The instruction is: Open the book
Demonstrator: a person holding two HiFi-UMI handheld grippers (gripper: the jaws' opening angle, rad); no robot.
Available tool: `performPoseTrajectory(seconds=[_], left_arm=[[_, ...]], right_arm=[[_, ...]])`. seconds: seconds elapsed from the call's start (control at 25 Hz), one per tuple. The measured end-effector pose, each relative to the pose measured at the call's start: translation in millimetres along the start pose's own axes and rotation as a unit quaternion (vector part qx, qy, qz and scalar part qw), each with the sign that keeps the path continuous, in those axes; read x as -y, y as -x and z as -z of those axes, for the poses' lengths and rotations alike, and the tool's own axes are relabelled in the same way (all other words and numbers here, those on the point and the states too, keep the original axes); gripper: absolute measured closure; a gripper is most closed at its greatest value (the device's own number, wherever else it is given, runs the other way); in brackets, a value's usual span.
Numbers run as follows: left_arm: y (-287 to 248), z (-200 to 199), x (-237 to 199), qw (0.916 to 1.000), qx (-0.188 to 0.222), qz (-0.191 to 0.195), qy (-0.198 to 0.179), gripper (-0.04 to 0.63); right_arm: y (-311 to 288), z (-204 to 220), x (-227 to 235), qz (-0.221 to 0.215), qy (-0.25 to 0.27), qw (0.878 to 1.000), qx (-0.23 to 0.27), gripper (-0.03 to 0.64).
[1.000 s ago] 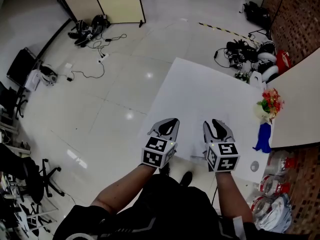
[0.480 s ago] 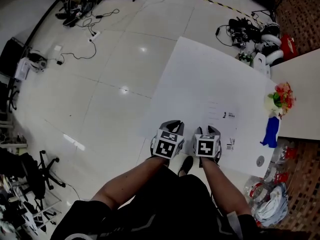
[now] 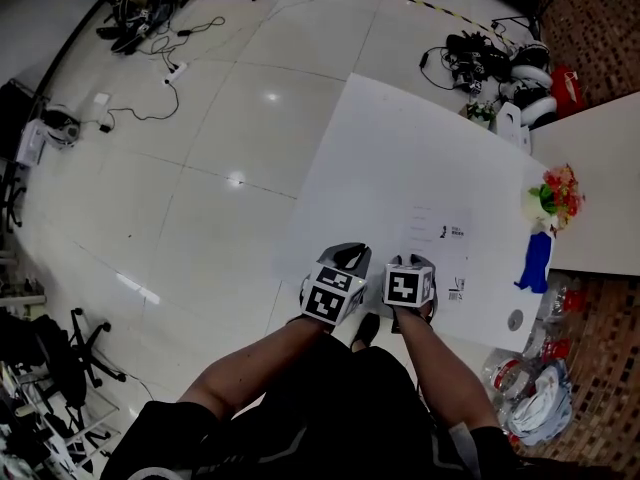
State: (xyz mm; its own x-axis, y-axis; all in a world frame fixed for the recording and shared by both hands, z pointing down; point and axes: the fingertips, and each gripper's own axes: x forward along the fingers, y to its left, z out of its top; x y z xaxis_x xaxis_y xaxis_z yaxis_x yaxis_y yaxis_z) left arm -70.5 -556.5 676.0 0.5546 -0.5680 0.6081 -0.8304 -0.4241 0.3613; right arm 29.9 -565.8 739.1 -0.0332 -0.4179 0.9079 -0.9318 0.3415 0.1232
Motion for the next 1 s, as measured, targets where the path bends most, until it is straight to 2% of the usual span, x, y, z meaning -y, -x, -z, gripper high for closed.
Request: performPoseTrajectory(seconds=[0.12,0.28,0.44,0.64,0.84,1.0], left_arm=[[-2.9,1.0,4.8,0.9999,0.001,0.012,0.001,0.581],[-3.7,0.4,5.8,0.9998,0.007,0.018,0.001,0.581],[1.3,2.1,2.6,0.9998,0.011,0.014,0.003,0.581],[2.6,-4.5,-2.4,0.9997,0.021,0.008,0.008,0.581],[0.4,-19.5,5.7,0.9995,0.028,0.015,-0.001,0.581],[-3.4,-33.4,21.5,0.9992,0.029,0.024,-0.013,0.581]], right_arm=[[-0.2,-0.6,0.3,-0.011,-0.023,1.0,0.014,0.495],[2.2,-0.3,-2.0,-0.02,-0.047,0.999,0.013,0.572],[5.2,3.1,-2.7,-0.039,-0.061,0.997,0.004,0.592],[26.7,-7.3,7.5,-0.074,-0.111,0.991,0.031,0.614],[66.8,-19.5,32.9,-0.12,-0.175,0.974,0.075,0.617],[107.1,-24.9,75.1,-0.135,-0.222,0.958,0.121,0.617]])
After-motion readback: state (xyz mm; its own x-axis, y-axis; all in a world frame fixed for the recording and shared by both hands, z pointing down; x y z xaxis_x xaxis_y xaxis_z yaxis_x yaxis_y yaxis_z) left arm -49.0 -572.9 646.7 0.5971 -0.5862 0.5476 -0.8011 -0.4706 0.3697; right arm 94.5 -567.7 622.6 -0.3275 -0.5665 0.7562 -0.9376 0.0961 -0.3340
